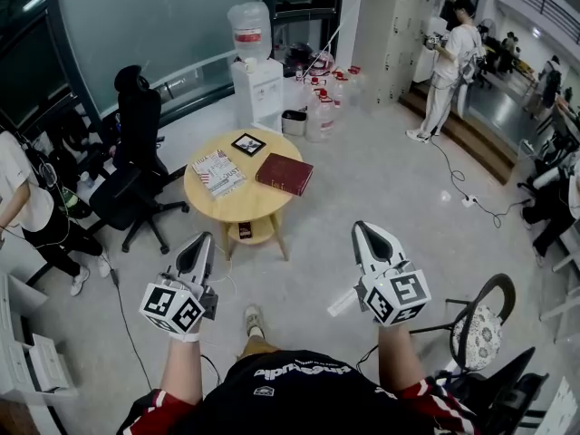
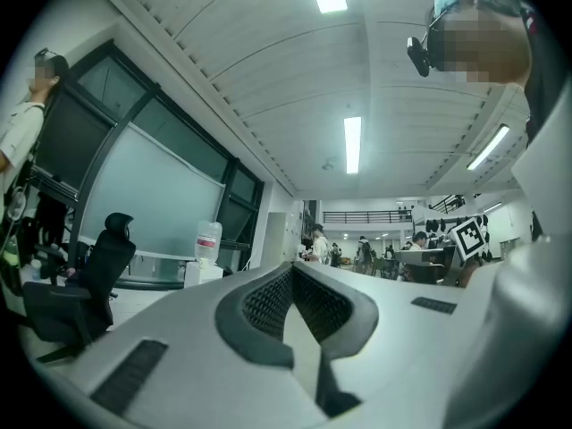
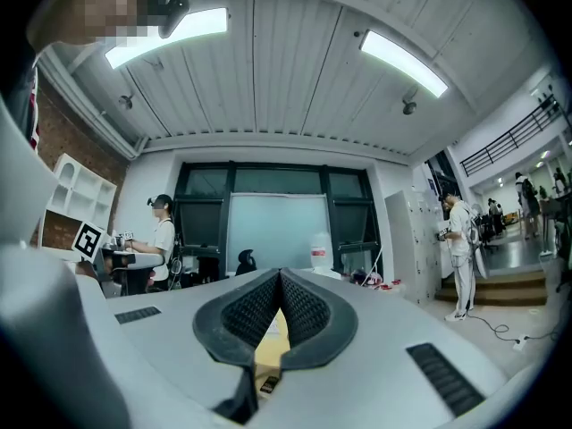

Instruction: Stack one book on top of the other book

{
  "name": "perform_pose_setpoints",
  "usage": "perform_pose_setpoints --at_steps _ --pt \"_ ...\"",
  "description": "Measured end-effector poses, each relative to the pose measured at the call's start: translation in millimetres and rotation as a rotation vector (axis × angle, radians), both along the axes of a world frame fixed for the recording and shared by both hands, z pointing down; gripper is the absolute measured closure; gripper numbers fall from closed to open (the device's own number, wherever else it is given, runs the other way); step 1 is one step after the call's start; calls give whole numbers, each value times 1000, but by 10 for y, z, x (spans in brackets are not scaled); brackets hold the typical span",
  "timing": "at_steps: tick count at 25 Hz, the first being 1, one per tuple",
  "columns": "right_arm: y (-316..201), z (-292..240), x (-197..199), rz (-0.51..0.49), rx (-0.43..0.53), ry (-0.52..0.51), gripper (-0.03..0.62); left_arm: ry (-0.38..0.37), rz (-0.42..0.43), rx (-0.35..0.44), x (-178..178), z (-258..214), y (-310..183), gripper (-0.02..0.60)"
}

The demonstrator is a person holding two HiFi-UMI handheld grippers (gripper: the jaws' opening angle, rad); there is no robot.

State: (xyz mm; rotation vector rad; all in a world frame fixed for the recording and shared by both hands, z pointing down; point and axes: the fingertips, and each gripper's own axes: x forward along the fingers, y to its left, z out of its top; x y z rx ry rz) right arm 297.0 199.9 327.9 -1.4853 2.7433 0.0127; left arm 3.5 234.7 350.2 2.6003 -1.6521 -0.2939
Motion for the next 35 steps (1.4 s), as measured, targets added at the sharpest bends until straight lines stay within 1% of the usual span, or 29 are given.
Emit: perform_pose_setpoints --at_steps 3,8,10,16,19,26,29,35 --pt "-28 24 -79 -19 -10 27 568 4 -7 -9 -46 16 -34 566" --pt "-128 14 -237 -58 -14 46 568 -3 5 -5 -132 31 -172 566" --pt "-179 18 -313 -74 -16 71 568 1 3 -9 -172 26 -244 566" --pt "-439 50 -470 -77 -42 95 568 13 1 -26 -318 66 -553 566" --pt "-613 93 -523 -61 -50 123 568 17 8 -29 -346 54 -739 566" --pt "-1057 102 -663 -16 -65 99 568 -18 63 -25 -468 57 -1243 566" --pt "-1256 98 -732 6 -71 77 568 -19 77 -26 -563 53 -1478 566" --pt "-1722 117 -959 46 -71 69 568 -23 110 -25 -805 85 -1992 566"
